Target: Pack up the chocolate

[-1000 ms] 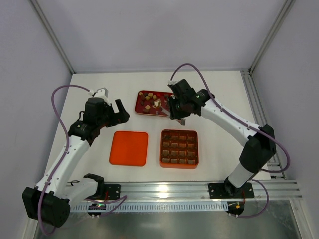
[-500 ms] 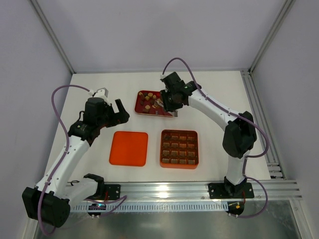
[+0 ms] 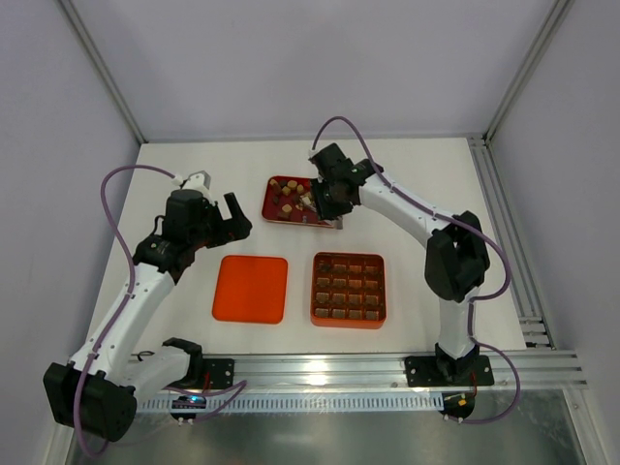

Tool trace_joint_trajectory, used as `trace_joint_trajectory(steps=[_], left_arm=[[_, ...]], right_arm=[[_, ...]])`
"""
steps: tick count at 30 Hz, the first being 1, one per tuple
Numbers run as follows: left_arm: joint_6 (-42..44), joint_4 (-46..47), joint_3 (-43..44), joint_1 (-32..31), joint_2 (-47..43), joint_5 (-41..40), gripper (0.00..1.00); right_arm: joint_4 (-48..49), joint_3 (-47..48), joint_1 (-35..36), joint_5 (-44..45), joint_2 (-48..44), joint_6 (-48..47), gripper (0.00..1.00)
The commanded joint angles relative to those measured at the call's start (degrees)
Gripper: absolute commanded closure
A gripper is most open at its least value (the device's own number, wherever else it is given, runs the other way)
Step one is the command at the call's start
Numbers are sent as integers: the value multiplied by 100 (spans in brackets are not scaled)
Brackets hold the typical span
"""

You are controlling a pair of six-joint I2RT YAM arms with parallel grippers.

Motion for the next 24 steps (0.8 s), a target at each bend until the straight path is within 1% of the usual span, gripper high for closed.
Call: trace_joint_trajectory(steps=[1, 8, 11, 17, 20, 24], left_arm=[[117, 86, 1, 15, 12, -40, 0], [126, 86, 9, 15, 21, -58, 0], [117, 77, 1, 15, 4, -58, 0], [117, 77, 9, 15, 12, -40, 0], [118, 77, 1, 15, 4, -49, 0], [109, 77, 9, 15, -14, -40, 0]], right_arm=[[168, 280, 7, -30, 56, -74, 57], [116, 394, 43, 22, 240, -83, 57], [89, 420, 34, 31, 276, -74, 60], [10, 368, 51, 145, 179, -74, 61], [-16, 359, 43, 163, 92, -74, 66], [-43, 420, 43, 198, -40, -66, 69]])
